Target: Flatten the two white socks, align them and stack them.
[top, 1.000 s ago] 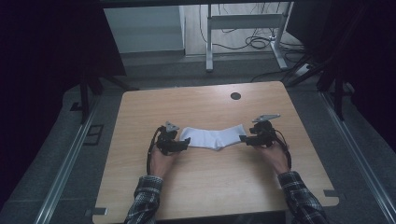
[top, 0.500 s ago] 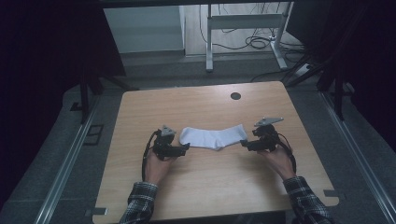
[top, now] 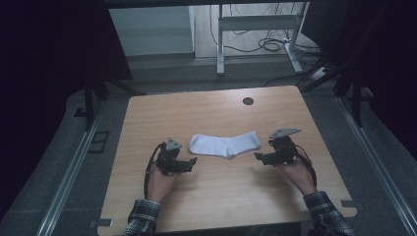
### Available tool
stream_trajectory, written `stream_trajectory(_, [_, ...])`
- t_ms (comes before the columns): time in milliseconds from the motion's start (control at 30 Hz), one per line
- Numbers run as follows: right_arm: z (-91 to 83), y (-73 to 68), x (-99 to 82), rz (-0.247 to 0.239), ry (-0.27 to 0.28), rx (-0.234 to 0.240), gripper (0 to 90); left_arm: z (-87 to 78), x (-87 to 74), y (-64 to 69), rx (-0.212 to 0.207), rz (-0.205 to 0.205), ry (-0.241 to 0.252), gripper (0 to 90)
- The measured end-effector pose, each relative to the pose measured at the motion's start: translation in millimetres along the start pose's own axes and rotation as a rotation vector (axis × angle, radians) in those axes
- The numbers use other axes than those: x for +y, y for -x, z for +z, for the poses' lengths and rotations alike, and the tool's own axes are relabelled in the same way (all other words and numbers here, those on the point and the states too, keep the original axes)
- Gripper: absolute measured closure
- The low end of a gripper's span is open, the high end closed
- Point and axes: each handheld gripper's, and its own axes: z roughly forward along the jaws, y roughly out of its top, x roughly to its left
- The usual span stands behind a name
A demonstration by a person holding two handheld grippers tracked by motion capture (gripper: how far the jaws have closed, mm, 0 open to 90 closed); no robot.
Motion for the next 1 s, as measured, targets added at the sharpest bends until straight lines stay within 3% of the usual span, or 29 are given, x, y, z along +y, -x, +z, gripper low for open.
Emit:
stream_trajectory(667, [-17.1,-12.6,-12.4,-0.036,0.002,0.009,13.0,-21.8,-20.4,12.3,-0.004,0.042,-0.007,12.8])
stream_trajectory(1000, [-30.9,-20.8,-18.8,-0.063,0.002,0.011,12.0,-39.3,-31.0,15.3,-0.008,0.038,0.011,12.8])
